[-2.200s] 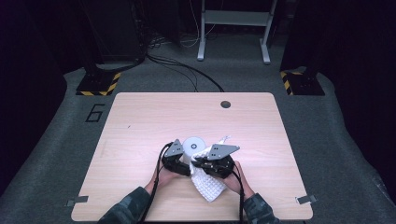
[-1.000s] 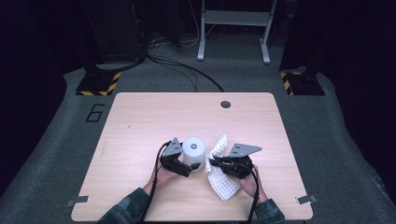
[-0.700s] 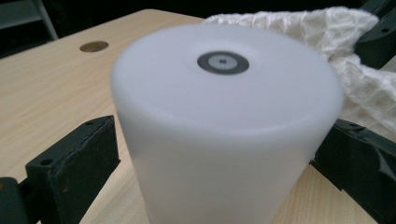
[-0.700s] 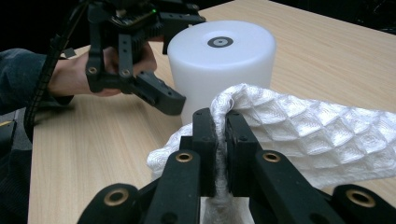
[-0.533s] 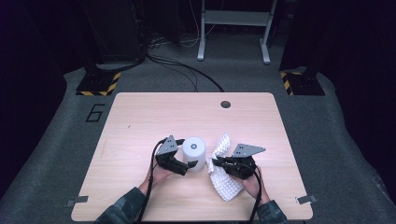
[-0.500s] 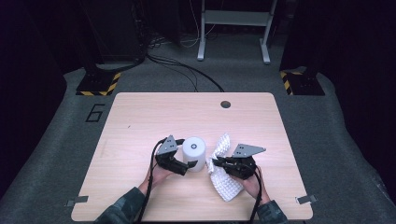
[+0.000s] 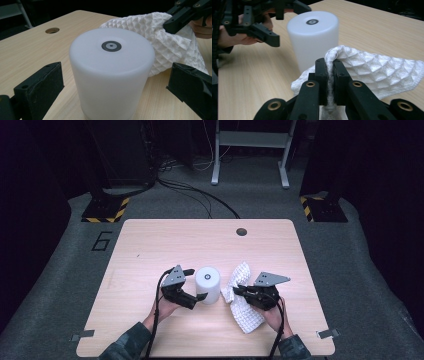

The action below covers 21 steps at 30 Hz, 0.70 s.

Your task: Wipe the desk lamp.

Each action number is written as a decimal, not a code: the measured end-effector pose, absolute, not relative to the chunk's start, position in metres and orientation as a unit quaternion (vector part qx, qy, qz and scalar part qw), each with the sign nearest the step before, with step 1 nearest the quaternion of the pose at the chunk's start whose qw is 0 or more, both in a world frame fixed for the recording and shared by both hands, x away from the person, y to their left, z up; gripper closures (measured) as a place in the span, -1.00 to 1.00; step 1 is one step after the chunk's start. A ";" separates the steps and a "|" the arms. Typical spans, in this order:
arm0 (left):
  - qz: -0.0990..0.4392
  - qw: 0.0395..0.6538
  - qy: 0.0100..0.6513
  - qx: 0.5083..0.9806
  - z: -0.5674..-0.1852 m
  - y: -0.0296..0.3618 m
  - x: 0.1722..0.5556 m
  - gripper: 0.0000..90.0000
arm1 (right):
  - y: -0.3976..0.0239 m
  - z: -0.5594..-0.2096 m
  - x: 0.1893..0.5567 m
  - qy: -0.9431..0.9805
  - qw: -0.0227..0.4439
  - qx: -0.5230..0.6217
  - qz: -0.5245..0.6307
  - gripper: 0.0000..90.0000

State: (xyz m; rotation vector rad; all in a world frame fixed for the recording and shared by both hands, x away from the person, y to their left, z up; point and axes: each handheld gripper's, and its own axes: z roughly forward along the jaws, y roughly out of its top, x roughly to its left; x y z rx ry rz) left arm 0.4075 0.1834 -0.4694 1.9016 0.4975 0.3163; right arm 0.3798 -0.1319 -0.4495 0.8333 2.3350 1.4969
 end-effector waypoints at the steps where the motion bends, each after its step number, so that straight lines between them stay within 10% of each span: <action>1: 0.134 0.544 0.209 0.802 -0.469 0.184 0.407 -1.00 | -0.132 -0.449 0.381 0.800 0.123 0.286 0.512 0.88; 21: 0.125 0.524 0.223 0.813 -0.489 0.202 0.385 -1.00 | -0.121 -0.476 0.355 0.823 0.093 0.319 0.460 0.86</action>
